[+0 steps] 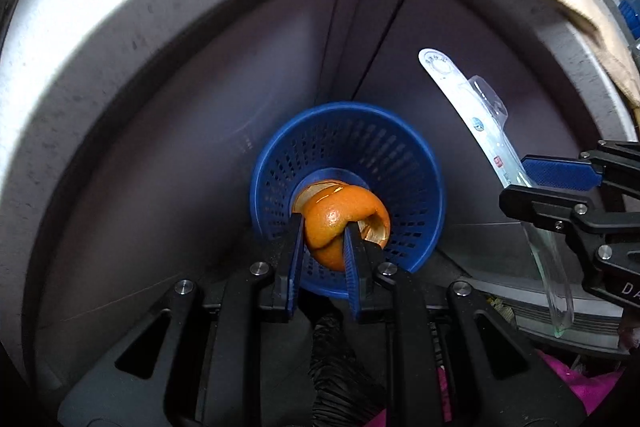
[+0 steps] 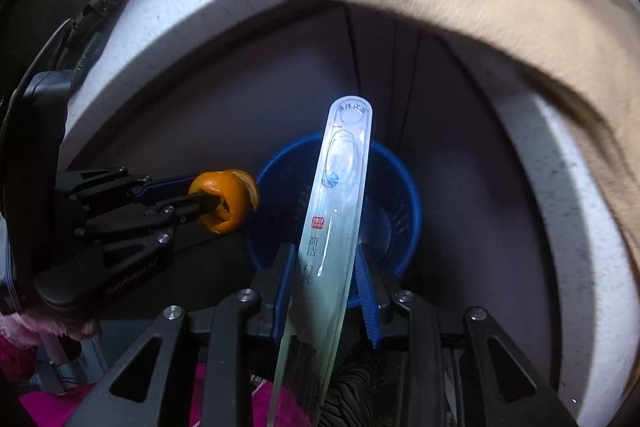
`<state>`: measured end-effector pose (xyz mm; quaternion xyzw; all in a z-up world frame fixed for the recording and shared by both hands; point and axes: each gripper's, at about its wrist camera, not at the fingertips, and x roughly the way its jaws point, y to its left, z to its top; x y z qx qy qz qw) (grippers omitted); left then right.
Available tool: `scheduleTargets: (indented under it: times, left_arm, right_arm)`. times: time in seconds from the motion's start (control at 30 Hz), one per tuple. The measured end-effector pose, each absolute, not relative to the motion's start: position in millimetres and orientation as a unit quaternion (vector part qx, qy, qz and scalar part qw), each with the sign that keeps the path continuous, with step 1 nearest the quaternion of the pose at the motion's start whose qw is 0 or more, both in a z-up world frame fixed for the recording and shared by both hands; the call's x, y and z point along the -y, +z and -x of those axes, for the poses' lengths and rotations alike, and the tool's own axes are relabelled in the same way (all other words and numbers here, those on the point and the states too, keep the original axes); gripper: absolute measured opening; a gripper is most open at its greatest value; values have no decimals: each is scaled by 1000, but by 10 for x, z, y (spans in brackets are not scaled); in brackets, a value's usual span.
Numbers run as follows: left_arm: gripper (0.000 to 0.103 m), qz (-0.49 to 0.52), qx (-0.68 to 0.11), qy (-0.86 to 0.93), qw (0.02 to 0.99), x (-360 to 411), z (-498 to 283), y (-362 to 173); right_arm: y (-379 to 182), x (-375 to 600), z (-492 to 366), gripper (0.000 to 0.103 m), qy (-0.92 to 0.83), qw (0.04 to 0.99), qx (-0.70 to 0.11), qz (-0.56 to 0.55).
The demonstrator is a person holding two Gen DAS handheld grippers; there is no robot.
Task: Collect trash
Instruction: 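Carry the orange peel and toothbrush package down over the blue basket, then open both tools to drop the peel and package into the basket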
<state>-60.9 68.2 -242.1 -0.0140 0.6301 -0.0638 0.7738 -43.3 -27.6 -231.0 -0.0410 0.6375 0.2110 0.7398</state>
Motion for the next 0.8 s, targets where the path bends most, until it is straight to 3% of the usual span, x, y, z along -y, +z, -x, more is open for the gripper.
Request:
scheduleTargets:
  times: [0.33, 0.8]
  left_arm:
    - [17, 9, -648, -54, 760, -664, 495, -2718]
    - [19, -2, -647, -57, 761, -679, 441, -2722]
  right_arm:
    - [-2585, 330, 304, 31, 200, 729, -654, 37]
    - [-2664, 374, 207, 33, 185, 732, -654, 40]
